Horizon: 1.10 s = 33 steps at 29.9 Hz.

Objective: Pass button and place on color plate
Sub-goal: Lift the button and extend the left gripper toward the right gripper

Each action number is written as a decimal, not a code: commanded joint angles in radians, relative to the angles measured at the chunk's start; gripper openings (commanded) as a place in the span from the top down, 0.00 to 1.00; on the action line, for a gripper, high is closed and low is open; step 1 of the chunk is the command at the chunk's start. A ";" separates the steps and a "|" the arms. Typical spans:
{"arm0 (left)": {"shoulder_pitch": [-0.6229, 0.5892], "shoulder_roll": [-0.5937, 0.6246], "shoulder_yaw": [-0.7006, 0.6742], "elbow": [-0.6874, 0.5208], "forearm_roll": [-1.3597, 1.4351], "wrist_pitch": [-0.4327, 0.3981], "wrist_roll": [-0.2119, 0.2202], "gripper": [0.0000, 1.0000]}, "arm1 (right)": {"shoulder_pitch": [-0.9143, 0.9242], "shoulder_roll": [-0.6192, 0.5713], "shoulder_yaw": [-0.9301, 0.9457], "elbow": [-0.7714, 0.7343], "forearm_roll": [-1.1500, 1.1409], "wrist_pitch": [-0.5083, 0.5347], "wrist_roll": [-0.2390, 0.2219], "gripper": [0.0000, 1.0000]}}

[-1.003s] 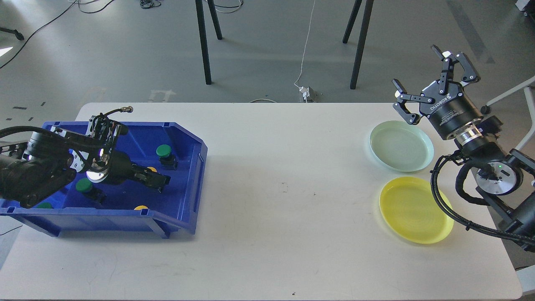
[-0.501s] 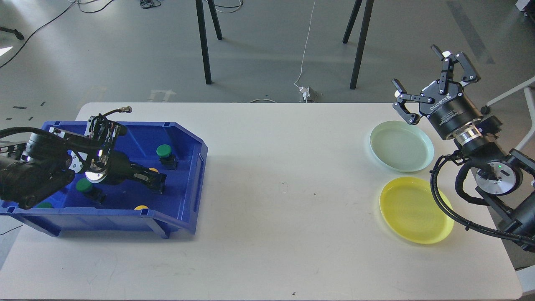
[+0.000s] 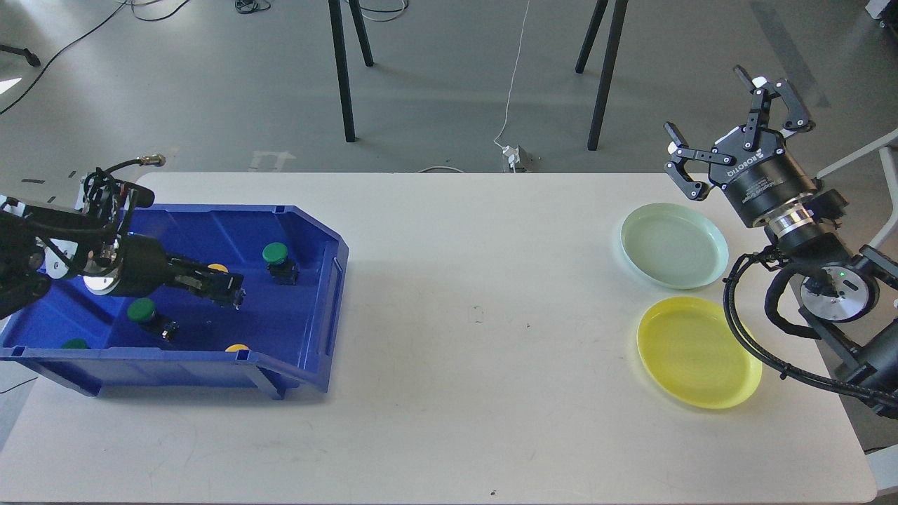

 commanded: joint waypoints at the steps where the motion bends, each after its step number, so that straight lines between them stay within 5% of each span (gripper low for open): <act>1: -0.002 0.167 -0.091 -0.194 -0.003 -0.004 0.000 0.89 | 0.000 0.005 0.003 0.000 -0.001 0.000 0.000 0.01; 6: -0.001 0.310 -0.229 -0.347 -0.043 -0.050 0.000 0.89 | -0.005 0.008 0.006 0.000 -0.001 0.000 -0.003 0.01; 13: -0.001 0.333 -0.291 -0.485 -0.279 -0.058 0.000 0.89 | -0.005 -0.004 0.024 0.017 0.001 -0.031 -0.006 0.01; 20: 0.010 0.055 -0.294 -0.455 -0.607 -0.054 0.000 0.89 | -0.046 -0.042 0.046 0.139 -0.003 -0.136 0.036 0.01; 27: 0.043 -0.245 -0.294 -0.279 -0.797 0.019 0.000 0.89 | -0.184 -0.044 0.044 0.263 -0.162 -0.134 0.064 0.01; 33: 0.082 -0.311 -0.312 -0.231 -0.800 0.021 0.000 0.88 | -0.209 -0.013 -0.031 0.383 -0.274 -0.134 0.069 0.00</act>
